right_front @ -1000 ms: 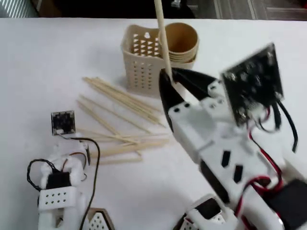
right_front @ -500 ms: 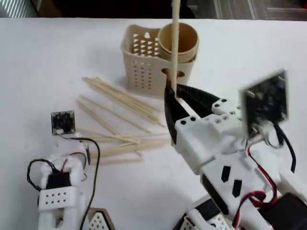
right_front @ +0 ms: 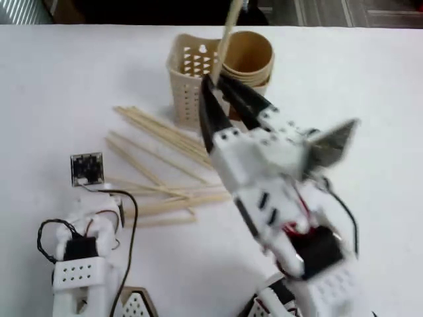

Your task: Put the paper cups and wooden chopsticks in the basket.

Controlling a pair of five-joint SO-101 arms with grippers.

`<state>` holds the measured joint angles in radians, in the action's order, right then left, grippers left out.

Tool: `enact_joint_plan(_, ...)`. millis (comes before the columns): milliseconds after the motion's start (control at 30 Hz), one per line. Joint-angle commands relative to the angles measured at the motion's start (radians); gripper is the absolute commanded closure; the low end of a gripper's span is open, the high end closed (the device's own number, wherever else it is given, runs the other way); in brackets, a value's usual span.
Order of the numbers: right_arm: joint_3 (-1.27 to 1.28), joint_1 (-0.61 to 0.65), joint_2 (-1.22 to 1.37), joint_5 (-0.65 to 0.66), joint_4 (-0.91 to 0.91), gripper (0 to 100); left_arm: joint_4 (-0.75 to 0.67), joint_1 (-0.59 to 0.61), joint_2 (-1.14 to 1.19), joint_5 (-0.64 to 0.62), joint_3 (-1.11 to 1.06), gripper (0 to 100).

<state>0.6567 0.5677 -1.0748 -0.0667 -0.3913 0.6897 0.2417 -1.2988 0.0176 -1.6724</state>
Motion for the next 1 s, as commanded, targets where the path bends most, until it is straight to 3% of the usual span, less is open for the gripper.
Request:
enact_joint_plan(0, 0.112, -0.013, 0.048, 0.068, 0.361, 98.1, -0.018, -0.01, -0.028, 0.0, 0.003, 97)
enact_joint_plan(167, 0.12, -0.05, 0.217, 0.077, 0.624, 98.1, -0.018, -0.01, -0.028, 0.0, 0.003, 97)
enact_joint_plan(367, -0.014, -0.11, 0.512, 0.074, 0.745, 98.1, -0.018, -0.01, -0.028, 0.0, 0.003, 97)
enact_joint_plan(633, -0.233, -0.157, 0.831, 0.074, 0.771, 98.1, -0.018, -0.01, -0.028, 0.0, 0.003, 97)
enact_joint_plan(967, -0.325, -0.199, 1.044, 0.078, 0.766, 98.1, -0.018, -0.01, -0.028, 0.0, 0.003, 97)
